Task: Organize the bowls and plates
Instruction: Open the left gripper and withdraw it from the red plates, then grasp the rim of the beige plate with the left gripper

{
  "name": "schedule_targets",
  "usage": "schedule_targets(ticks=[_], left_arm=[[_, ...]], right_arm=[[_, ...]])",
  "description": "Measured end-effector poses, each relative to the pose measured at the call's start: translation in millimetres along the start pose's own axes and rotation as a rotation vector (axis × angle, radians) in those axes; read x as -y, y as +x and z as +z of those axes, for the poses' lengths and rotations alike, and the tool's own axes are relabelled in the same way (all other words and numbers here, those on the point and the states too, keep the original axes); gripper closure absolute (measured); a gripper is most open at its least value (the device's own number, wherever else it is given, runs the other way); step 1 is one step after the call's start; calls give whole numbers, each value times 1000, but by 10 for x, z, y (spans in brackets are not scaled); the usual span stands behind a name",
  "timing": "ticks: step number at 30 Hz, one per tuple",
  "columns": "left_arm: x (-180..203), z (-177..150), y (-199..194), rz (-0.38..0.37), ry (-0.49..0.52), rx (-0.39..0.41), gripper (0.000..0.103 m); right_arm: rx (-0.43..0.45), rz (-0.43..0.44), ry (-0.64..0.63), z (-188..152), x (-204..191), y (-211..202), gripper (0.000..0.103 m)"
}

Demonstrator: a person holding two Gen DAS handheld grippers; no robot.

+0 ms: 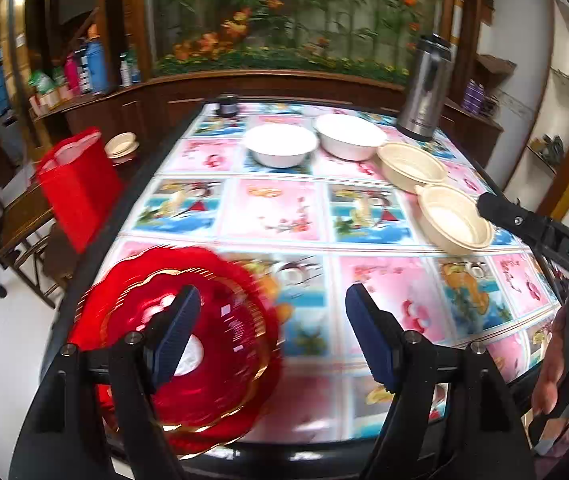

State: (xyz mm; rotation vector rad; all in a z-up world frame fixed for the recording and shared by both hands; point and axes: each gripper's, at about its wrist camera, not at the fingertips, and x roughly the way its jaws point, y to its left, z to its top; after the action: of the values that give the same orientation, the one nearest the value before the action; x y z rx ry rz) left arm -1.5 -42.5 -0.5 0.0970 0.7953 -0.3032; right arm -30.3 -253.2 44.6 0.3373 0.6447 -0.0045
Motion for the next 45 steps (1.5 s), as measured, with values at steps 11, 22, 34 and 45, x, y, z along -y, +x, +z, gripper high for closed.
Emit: schedule_targets(ticks=[11,22,34,45], left_arm=[[888,575,846,-58,33,-111,28],[1623,919,1547,-67,55,-177,28],[1991,884,1939,-106,115,-235,28],[1990,745,2073,-153,107,-287,64]], right_arm=[[35,-195,213,174,1479,-182,30],[-43,-176,320,139,2106,443,30],[-108,-160,334,92,2190,843,31],[-163,-178,364,17,2248,1004,82]])
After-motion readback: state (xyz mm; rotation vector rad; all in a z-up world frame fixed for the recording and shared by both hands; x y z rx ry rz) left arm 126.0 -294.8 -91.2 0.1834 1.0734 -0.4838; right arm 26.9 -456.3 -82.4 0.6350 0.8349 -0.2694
